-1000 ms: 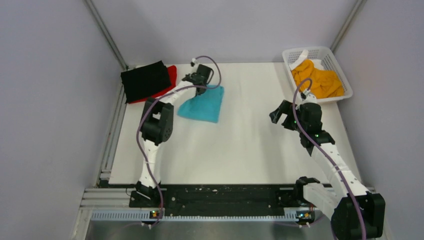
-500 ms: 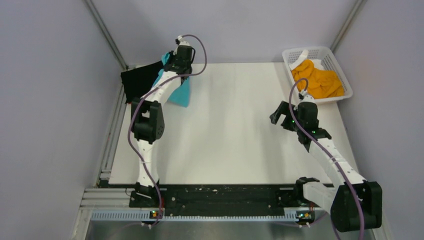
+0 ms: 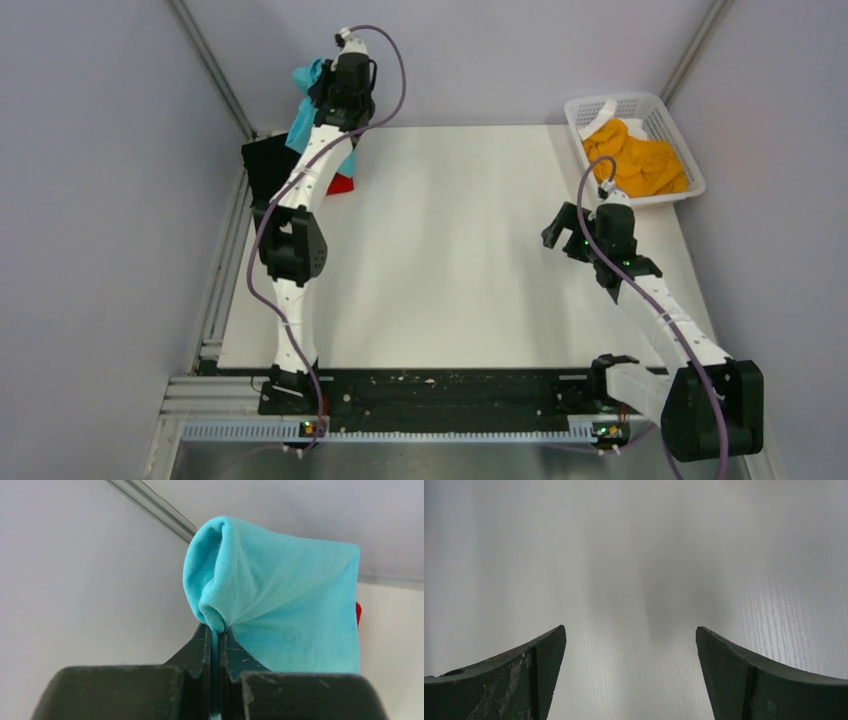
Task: Fold and stack the t-shirts
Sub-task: Put the neatly folded tshirt into the corner of the board with the left arm
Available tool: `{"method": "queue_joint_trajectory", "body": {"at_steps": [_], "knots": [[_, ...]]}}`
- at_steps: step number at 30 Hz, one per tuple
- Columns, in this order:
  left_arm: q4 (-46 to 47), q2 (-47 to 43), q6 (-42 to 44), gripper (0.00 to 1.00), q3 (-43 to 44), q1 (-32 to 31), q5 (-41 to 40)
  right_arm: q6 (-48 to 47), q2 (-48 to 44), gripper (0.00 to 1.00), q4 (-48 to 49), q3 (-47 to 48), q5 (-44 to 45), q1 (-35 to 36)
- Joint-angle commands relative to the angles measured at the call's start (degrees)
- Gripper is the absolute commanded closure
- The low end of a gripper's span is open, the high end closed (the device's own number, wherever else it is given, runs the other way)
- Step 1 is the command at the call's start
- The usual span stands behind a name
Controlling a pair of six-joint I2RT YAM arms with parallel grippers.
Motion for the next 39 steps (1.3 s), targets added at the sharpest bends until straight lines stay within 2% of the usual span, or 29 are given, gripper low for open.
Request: {"method": "queue_joint_trajectory", "body": {"at_steps": [1, 9, 20, 28, 38, 39], "knots": [[4.12, 0.74, 2.34, 1.0, 5.72, 1.21, -1.24, -0.96, 0.65, 0.01, 1.41, 1.65, 1.05, -0.05], [1.19, 0.78, -1.27, 1.0, 5.66, 3.86, 3.42, -0.88, 1.72, 0.01, 1.41, 1.96, 1.12, -0.07], [-2.71, 4.37, -7.9, 1.0, 3.26, 11.68, 12.56, -0.81, 2.59, 0.01, 0.94, 2.26, 1.35, -0.04], [-2.08, 6.54, -9.17, 1.0, -0.01, 17.66, 16.21, -0.78, 3.4, 0.01, 0.37, 2.53, 2.82, -0.06], [-1.84, 10.82, -7.63, 1.0, 0.88, 21.34, 19.41, -0.58, 4.28, 0.01, -0.08, 2.75, 3.42, -0.04], [-1.61, 11.21, -7.54, 0.98, 0.91, 21.53, 19.81, -0.58, 4.31, 0.01, -0.08, 2.81, 3.45, -0.03]]}}
